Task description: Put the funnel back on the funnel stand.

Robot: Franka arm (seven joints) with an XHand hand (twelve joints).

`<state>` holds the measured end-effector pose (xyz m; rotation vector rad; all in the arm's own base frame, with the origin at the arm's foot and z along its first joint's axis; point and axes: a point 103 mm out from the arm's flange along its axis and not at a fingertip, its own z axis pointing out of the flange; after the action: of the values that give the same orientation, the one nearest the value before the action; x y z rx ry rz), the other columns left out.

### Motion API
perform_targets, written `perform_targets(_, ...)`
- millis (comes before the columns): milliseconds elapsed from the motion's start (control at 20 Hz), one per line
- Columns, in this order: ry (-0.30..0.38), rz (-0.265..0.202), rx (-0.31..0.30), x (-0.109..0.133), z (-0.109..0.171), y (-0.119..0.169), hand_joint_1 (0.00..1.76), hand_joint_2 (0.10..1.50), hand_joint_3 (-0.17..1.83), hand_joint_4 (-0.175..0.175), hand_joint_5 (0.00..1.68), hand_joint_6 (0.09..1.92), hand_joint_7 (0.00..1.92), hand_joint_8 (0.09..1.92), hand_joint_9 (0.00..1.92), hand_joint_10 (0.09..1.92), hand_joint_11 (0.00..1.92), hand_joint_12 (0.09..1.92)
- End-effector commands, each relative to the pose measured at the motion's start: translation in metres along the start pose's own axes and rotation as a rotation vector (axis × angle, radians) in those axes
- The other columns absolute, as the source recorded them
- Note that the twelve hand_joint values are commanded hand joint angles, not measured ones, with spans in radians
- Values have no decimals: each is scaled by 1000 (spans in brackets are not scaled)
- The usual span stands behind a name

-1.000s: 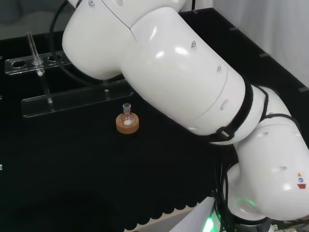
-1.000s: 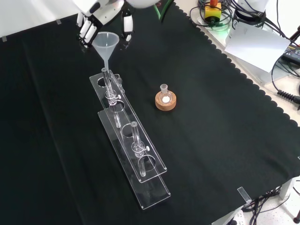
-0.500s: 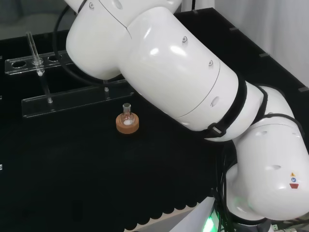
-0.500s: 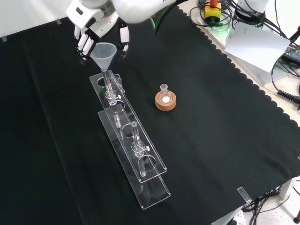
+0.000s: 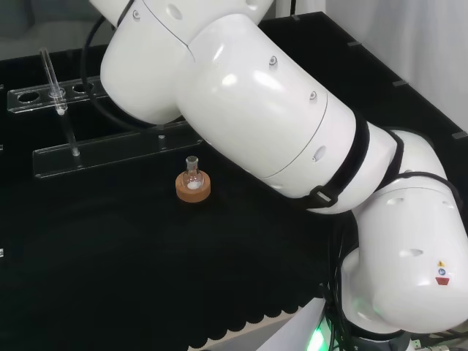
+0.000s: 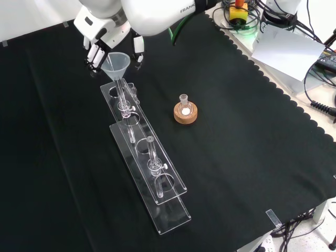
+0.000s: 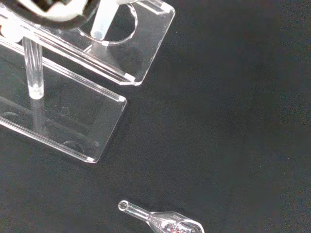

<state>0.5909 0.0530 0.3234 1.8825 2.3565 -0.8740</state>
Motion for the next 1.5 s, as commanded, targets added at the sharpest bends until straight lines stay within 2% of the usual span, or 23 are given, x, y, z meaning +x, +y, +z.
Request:
perform_targets(50, 9, 10, 14, 4, 5, 4, 903, 695, 624, -42, 759, 742, 559, 683, 1066, 290, 777, 1105)
perform_targets(150, 8, 10, 24, 6, 6, 5, 883, 683, 629, -39, 632, 739, 431, 715, 874, 388, 640, 1185)
perform_targets(300, 10, 9, 55, 10, 8, 6, 860, 666, 636, -47, 436, 569, 261, 723, 611, 571, 452, 1278)
perform_targets(700, 17, 6, 102, 15, 11, -1, 811, 651, 610, -54, 339, 195, 28, 673, 310, 696, 208, 1389)
perform_targets(800, 27, 6, 102, 14, 9, -7, 795, 645, 591, -55, 320, 121, 6, 574, 242, 709, 157, 1407)
perform_targets(900, 38, 1, 110, 12, 8, -14, 766, 640, 557, -57, 247, 87, 1, 346, 133, 735, 79, 1440)
perform_targets(1000, 43, 7, 95, 11, 8, -23, 724, 634, 511, -51, 111, 87, 0, 106, 39, 668, 22, 1436)
perform_targets(1200, 52, 24, 39, 8, 3, -50, 666, 654, 384, -42, 6, 87, 0, 87, 1, 473, 0, 1391)
perform_targets(1350, 66, 30, 17, 8, -1, -72, 649, 669, 341, -43, 0, 87, 0, 87, 0, 487, 0, 1383)
perform_targets(1500, 89, 36, -47, 9, -2, -101, 640, 686, 316, -50, 28, 87, 17, 87, 0, 625, 0, 1392)
